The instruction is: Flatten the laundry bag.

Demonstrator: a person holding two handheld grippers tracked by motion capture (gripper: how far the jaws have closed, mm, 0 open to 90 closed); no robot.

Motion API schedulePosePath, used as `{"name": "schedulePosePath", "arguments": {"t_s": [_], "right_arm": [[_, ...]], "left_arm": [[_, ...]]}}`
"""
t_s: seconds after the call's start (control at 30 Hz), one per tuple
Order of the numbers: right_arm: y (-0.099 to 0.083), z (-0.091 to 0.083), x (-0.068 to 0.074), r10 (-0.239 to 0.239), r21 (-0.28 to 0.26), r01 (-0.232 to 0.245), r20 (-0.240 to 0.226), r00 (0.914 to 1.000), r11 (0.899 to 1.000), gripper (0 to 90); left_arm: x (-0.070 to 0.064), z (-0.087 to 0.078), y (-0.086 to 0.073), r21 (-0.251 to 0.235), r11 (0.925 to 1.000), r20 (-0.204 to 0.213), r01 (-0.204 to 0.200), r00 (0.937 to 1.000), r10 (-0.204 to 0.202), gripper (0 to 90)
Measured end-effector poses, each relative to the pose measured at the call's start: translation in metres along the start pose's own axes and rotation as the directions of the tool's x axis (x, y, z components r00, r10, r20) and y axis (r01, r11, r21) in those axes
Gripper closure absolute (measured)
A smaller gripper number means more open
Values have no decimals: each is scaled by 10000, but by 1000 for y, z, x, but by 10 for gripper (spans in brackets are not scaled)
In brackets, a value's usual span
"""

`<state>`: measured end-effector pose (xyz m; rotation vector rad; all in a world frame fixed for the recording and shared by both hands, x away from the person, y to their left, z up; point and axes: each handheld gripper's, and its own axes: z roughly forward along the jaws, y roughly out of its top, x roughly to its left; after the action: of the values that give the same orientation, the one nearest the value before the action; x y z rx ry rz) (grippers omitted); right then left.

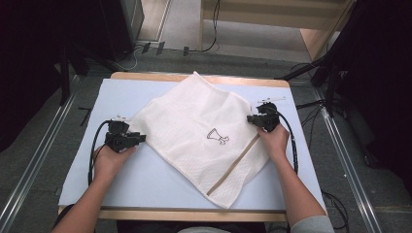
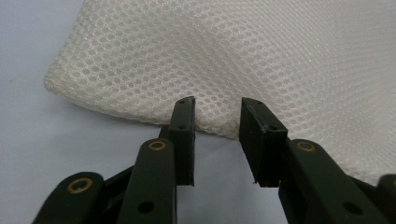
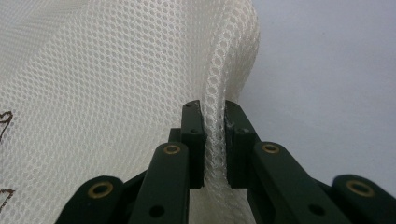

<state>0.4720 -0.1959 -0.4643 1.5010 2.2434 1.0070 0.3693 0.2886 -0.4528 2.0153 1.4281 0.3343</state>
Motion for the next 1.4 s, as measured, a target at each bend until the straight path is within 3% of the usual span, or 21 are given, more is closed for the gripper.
{"name": "schedulePosePath", "arguments": {"t_s": [0.1,0.17,0.2,0.23,0.33,0.37,0.47,0.87,1.0,1.27,1.33,1.37,1.4], "right_arm": [[0,0,1,-44,-20,44,37,10000,10000,828],[0,0,1,-44,-18,44,70,10000,10000,830],[0,0,1,-69,1,69,77,9999,10000,832],[0,0,1,-61,2,61,67,10000,10000,833],[0,0,1,-70,8,70,52,10000,10000,833],[0,-1,2,-63,27,63,13,10000,10000,834],[0,-3,2,-28,57,29,-69,10000,10000,835],[-22,-27,13,-361,373,390,-752,9965,9985,831],[-35,-37,23,-482,531,535,-960,9942,9972,823],[-54,-51,43,-836,666,929,-1314,9878,9934,805],[-57,-54,48,-1003,696,1112,-1438,9845,9914,766],[-57,-55,49,-1018,732,1132,-1443,9843,9909,714],[-57,-58,46,-1053,710,1162,-1412,9844,9907,607]], "left_arm": [[-4,1,1,145,9990,-451,-425,9981,431,762],[-2,1,1,142,9991,-463,-406,9981,412,822],[0,1,2,166,9991,-354,-399,9986,405,893],[2,1,3,233,9991,-159,-343,9993,347,900],[5,1,6,384,9990,5,-231,9997,231,900],[8,1,7,422,9991,274,95,9996,-106,900],[16,1,8,445,9973,776,588,9950,-621,900],[42,0,28,-191,9928,1123,1186,9869,-1157,900],[48,8,34,-64,9915,1224,1299,9842,-1282,900],[48,20,43,105,9929,1111,1185,9867,-1190,900],[49,23,44,226,9929,1165,1172,9860,-1191,900],[49,24,45,238,9928,1178,1172,9859,-1192,900],[49,24,45,223,9929,1187,1170,9858,-1189,900]]}}
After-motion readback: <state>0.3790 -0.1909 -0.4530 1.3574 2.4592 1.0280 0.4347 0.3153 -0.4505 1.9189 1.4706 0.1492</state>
